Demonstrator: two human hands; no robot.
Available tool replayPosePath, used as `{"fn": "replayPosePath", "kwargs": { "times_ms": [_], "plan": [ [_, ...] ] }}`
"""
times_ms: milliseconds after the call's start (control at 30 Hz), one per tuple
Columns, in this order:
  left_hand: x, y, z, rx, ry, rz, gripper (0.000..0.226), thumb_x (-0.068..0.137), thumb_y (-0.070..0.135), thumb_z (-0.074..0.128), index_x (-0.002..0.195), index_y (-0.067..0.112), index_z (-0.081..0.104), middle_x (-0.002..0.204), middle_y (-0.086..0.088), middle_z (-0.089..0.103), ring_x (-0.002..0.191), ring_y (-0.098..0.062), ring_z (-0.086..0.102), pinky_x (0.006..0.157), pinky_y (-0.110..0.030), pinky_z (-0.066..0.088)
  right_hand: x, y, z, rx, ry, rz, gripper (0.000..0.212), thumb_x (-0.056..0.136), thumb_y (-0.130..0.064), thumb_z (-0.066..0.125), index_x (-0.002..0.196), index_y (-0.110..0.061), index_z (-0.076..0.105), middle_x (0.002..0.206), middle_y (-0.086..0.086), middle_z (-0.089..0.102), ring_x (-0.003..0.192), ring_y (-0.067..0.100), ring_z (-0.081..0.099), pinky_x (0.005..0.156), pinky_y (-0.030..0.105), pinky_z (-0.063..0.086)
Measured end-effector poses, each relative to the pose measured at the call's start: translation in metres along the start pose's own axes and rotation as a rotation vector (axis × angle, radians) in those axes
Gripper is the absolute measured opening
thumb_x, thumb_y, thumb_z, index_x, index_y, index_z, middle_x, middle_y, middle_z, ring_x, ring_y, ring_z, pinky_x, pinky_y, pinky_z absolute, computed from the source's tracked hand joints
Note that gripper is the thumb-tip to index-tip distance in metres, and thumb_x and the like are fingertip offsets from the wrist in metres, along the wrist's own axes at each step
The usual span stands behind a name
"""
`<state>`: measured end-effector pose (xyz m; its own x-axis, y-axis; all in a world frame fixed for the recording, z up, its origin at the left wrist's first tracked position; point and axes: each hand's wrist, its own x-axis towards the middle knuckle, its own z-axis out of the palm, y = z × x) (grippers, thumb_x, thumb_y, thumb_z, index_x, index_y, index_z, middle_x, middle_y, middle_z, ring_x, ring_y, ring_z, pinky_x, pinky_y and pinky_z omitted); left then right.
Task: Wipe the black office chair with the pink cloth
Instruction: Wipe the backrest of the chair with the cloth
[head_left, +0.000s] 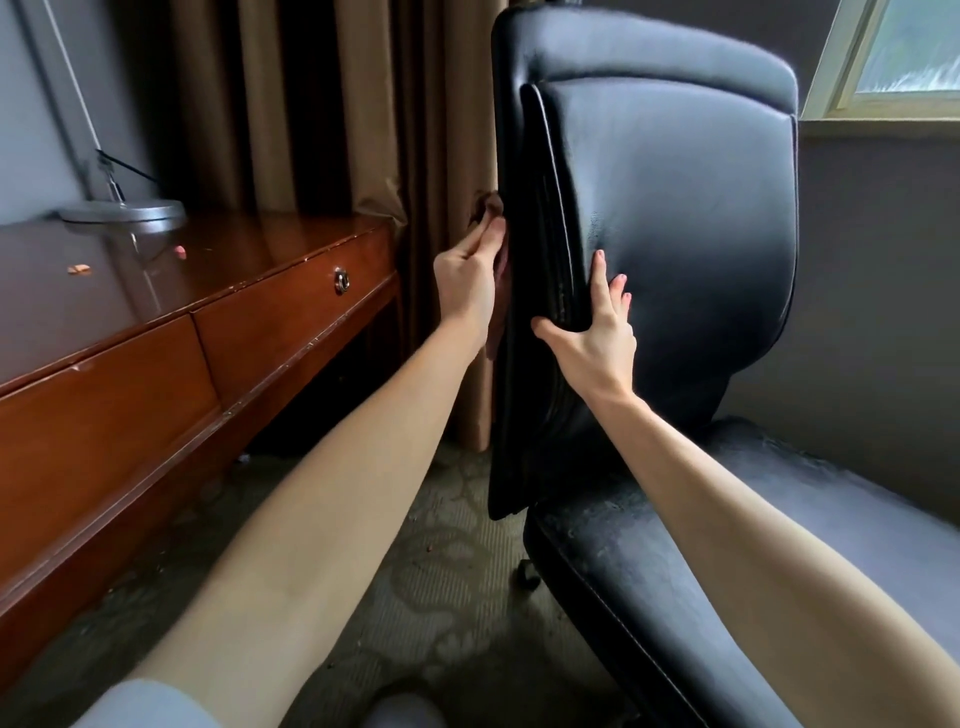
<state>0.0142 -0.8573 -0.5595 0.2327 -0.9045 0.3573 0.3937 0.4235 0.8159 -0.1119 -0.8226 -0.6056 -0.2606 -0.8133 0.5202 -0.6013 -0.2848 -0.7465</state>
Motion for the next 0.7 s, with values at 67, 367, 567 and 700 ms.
{"fn": "replayPosePath", "kwargs": {
  "times_ms": [67,367,567,700],
  "plan": [
    [-0.011,-0.019,-0.012,0.042,0.012,-0.024,0.031,0.094,0.017,0.066,0.123,0.006,0.067,0.113,-0.002,0.073,0.112,-0.013,0.066,0.108,-0.032,0.045,0.001,0.0,0.002,-0.006,0.006,0.001,0.102,0.08,-0.037,0.073,0.156,-0.038,0.006,0.165,0.01,0.004,0.152,0.026,-0.001,0.118,0.049,0.015],
    [-0.058,-0.081,-0.051,0.009,0.062,-0.211,0.032,0.093,0.015,0.067,0.123,0.003,0.067,0.109,-0.011,0.074,0.105,-0.02,0.07,0.101,-0.036,0.052,0.005,0.002,0.001,-0.022,0.011,-0.004,0.102,0.079,-0.04,0.074,0.156,-0.037,0.007,0.164,0.01,0.006,0.152,0.026,0.0,0.117,0.047,0.017],
    [-0.022,-0.042,-0.021,-0.044,0.075,-0.129,0.027,0.088,0.013,0.072,0.114,0.008,0.073,0.103,-0.003,0.076,0.105,-0.018,0.069,0.102,-0.037,0.051,0.007,0.001,-0.001,-0.023,0.005,0.004,0.102,0.079,-0.039,0.074,0.156,-0.037,0.006,0.164,0.01,0.006,0.152,0.026,0.0,0.117,0.046,0.018],
    [0.029,0.01,0.01,-0.104,0.009,-0.035,0.026,0.086,0.01,0.073,0.111,0.008,0.073,0.095,-0.003,0.077,0.099,-0.017,0.071,0.103,-0.035,0.05,0.008,0.003,0.0,-0.003,0.015,0.006,0.103,0.079,-0.038,0.075,0.155,-0.039,0.006,0.164,0.01,0.005,0.152,0.026,-0.001,0.117,0.051,0.016]
  ]
}}
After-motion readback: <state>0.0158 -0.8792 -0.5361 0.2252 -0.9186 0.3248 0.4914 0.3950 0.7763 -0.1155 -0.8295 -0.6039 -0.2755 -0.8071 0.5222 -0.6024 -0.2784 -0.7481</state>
